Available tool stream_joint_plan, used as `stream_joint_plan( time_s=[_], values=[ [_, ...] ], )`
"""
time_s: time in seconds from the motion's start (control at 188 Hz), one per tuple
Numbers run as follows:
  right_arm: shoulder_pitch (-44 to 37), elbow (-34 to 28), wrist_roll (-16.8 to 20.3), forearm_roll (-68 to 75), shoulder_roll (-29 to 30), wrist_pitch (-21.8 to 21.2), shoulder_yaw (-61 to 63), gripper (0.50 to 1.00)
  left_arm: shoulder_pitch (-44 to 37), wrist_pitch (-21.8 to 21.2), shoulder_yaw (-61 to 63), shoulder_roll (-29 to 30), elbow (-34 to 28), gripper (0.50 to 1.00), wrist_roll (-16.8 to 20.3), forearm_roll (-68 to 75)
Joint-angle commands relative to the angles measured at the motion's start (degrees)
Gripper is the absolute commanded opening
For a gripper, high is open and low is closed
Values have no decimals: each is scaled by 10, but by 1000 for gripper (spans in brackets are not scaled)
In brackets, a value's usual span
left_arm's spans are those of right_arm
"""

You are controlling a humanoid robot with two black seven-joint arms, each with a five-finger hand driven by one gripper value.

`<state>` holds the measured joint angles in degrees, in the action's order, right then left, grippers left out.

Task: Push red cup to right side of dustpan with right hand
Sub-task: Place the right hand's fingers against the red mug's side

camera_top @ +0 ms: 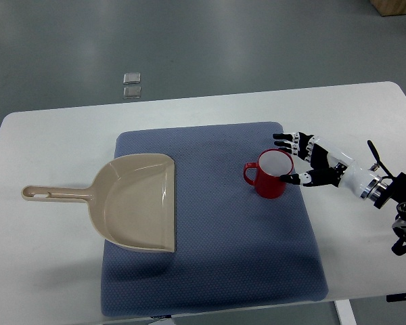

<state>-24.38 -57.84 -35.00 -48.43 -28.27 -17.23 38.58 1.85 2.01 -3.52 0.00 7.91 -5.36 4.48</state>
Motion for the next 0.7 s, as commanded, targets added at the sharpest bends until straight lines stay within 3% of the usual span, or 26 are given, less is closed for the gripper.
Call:
stream_joint_plan(
  time_s=[0.0,0.693],
  values=[
    [3,-3,0,0,4,-2,0,928,0,0,0,0,0,1000,0,0],
    [8,2,0,-14,31,55,0,928,0,0,0,0,0,1000,0,0]
  ],
)
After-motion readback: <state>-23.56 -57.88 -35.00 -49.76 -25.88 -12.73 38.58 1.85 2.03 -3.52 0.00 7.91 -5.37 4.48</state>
